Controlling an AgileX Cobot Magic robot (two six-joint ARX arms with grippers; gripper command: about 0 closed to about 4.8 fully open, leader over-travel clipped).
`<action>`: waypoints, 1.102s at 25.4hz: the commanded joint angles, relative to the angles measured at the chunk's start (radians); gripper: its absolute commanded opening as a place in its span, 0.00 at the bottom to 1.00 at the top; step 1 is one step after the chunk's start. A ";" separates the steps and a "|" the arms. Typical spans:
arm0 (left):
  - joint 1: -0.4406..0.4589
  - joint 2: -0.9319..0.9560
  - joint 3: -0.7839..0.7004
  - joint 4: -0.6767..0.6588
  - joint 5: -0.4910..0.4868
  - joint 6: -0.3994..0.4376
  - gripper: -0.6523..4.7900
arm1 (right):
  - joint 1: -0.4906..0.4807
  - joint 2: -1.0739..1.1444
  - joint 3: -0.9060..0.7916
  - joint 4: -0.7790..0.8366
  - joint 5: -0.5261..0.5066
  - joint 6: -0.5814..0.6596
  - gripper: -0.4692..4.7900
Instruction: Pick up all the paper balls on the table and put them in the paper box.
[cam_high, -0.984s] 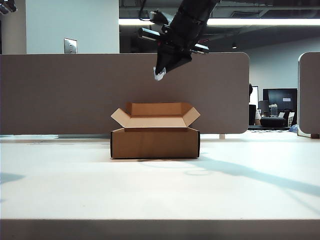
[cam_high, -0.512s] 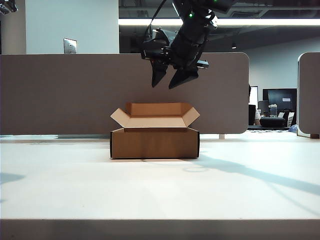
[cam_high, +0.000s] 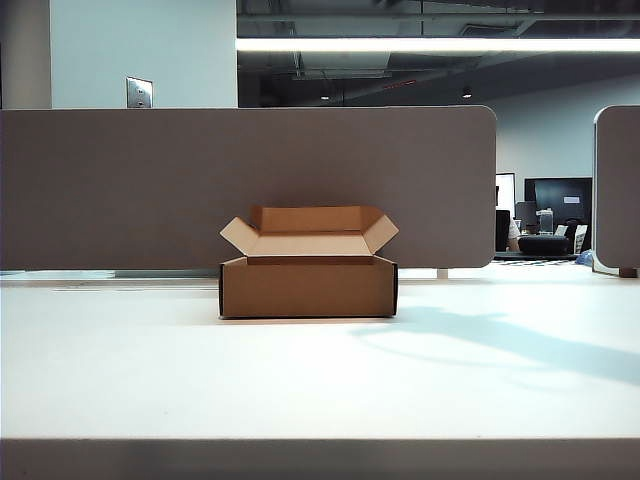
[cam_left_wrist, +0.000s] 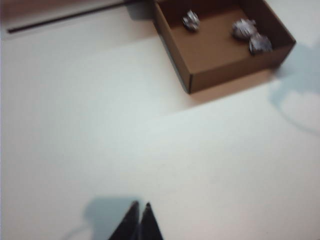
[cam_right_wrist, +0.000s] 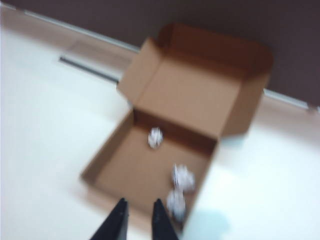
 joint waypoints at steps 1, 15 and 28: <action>-0.001 -0.076 0.001 0.011 -0.008 -0.016 0.11 | 0.003 -0.082 -0.010 -0.207 -0.010 -0.014 0.20; -0.003 -0.585 -0.306 0.208 0.060 0.045 0.11 | 0.006 -0.671 -0.430 -0.397 0.011 -0.001 0.18; -0.003 -0.634 -0.706 0.527 0.085 0.022 0.11 | 0.006 -1.274 -1.158 0.232 0.182 0.028 0.20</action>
